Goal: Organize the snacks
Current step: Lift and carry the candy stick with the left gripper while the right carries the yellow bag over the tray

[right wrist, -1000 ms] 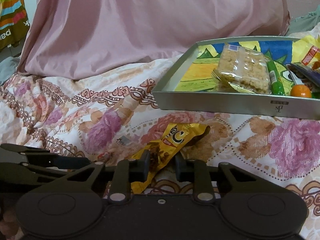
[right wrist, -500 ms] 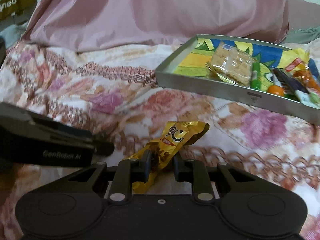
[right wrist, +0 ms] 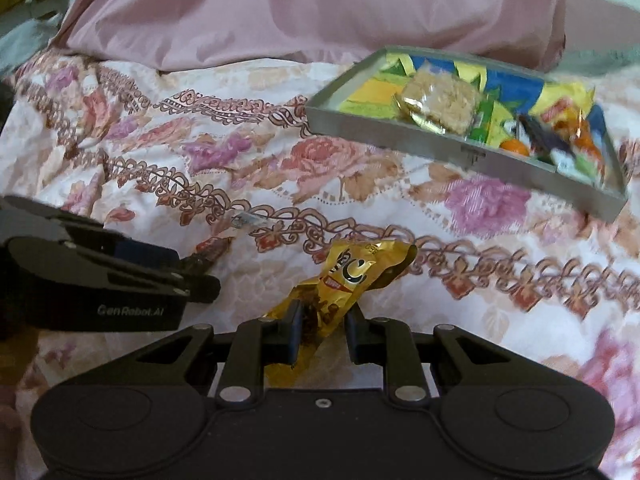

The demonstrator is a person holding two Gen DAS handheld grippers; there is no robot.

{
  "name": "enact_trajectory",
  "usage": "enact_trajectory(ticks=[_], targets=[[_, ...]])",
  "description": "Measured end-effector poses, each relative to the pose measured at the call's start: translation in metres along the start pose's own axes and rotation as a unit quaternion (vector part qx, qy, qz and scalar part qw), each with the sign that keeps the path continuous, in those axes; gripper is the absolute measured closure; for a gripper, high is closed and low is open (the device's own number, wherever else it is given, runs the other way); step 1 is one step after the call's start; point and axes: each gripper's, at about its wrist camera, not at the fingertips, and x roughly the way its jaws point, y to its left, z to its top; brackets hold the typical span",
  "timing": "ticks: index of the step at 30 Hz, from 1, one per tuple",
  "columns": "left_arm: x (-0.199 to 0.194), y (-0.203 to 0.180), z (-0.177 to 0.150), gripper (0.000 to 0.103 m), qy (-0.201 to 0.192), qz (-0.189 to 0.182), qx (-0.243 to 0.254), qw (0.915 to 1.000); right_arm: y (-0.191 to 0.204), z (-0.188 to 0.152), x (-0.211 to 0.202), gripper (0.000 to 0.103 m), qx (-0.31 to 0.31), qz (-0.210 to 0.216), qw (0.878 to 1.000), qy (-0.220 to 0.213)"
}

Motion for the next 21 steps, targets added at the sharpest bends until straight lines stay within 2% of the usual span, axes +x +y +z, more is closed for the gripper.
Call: enact_trajectory(ticks=[3,7,10,16,21], targets=[[0.002,-0.003,0.001,0.058,-0.004,0.013,-0.011,0.9999,-0.008,0.005,0.009,0.073,0.024,0.012,1.0,0.002],[0.002,-0.011,-0.001,0.058,-0.01,0.03,0.009,0.9995,-0.016,0.005,0.015,0.07,0.051,0.028,0.998,0.004],[0.001,-0.013,0.0,0.058,-0.011,0.036,0.008,0.9993,-0.014,0.005,0.013,0.073,0.041,0.025,0.999,-0.008],[-0.002,-0.02,0.0,0.059,-0.021,0.057,0.024,0.9979,0.003,0.006,0.006,0.078,-0.017,-0.001,0.999,-0.035],[-0.003,-0.02,0.0,0.059,-0.023,0.056,0.024,0.9979,-0.001,0.007,0.002,0.079,-0.013,-0.003,0.999,-0.04]])
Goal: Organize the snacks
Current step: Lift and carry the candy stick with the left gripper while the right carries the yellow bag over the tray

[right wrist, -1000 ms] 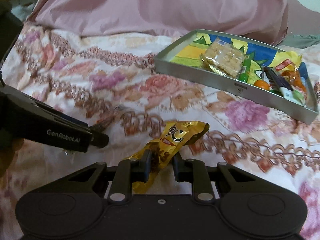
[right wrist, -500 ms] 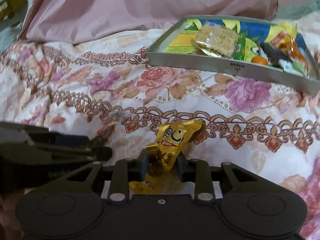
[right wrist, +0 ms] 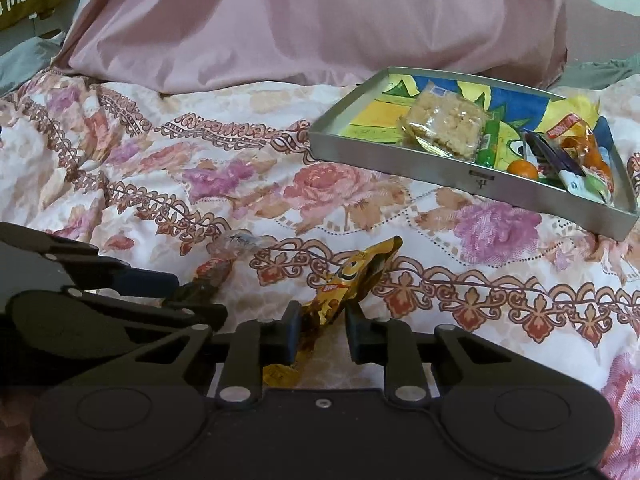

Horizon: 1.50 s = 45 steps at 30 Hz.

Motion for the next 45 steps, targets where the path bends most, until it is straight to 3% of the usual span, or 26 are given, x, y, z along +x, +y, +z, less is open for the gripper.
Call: enact_trajectory(ticks=[13,23,33,45], targets=[[-0.005,0.004,0.004,0.059,-0.023,-0.001,-0.016,0.9996,-0.021,0.005,-0.009,0.079,0.052,0.0,0.998,-0.019],[-0.005,0.006,0.012,0.059,-0.049,-0.01,-0.039,0.998,-0.019,0.01,-0.018,0.079,0.047,-0.003,0.997,-0.058],[-0.006,0.006,0.051,0.059,-0.086,-0.011,-0.064,0.9942,-0.036,0.023,-0.027,0.079,0.07,-0.012,0.989,-0.127],[0.006,0.004,0.115,0.059,-0.133,-0.011,-0.096,0.9863,-0.079,0.048,-0.023,0.079,0.105,-0.034,0.971,-0.212]])
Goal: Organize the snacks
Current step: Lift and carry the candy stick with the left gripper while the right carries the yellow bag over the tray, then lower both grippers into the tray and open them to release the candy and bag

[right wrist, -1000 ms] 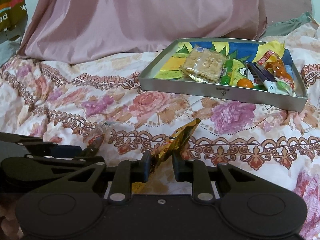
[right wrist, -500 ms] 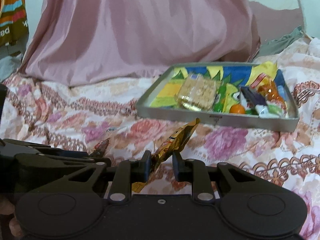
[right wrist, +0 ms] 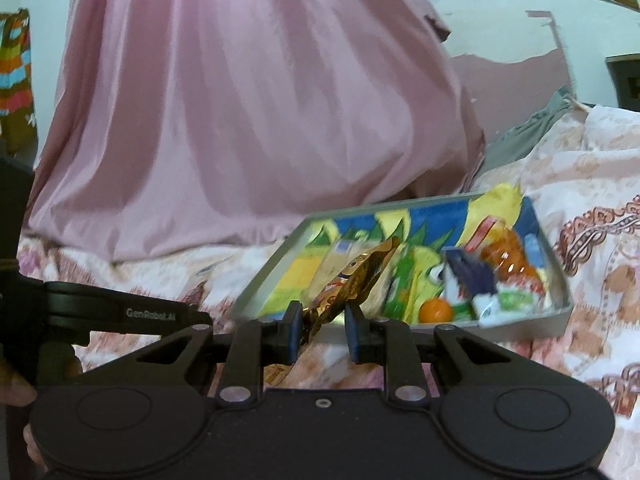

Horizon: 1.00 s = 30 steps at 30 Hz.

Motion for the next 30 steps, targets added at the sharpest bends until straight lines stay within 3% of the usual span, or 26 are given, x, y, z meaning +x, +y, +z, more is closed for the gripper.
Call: enact_trajectory(ticks=[14,30], targets=[[0.059,-0.022,0.035,0.059,-0.024,0.01,-0.01,0.9996,-0.036,0.02,0.043,0.079,0.041,-0.014,0.997,-0.057],[0.117,-0.036,0.048,0.058,-0.027,0.012,-0.023,0.9993,-0.059,0.005,0.078,0.079,0.086,-0.019,0.996,-0.03]])
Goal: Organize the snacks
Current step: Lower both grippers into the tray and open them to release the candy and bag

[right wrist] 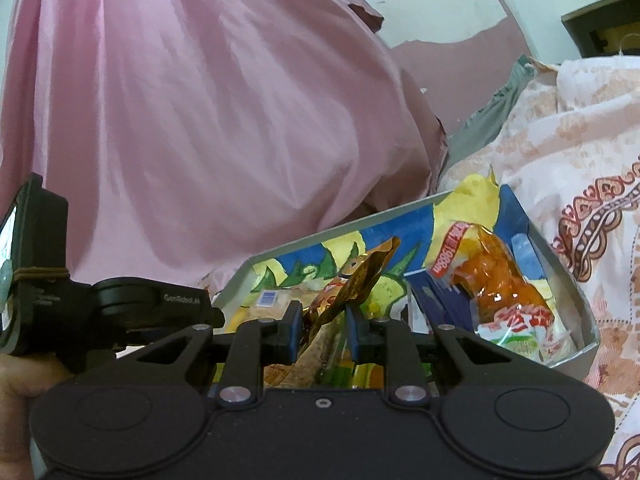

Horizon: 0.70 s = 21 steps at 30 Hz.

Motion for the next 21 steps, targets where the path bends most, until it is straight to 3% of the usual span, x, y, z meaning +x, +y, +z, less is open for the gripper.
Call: enact_trajectory(ticks=[21], targets=[[0.019,-0.004,-0.011,0.058,0.002,0.006,-0.006,1.0,-0.006,-0.014,0.017,0.077,0.013,-0.012,1.0,0.022]])
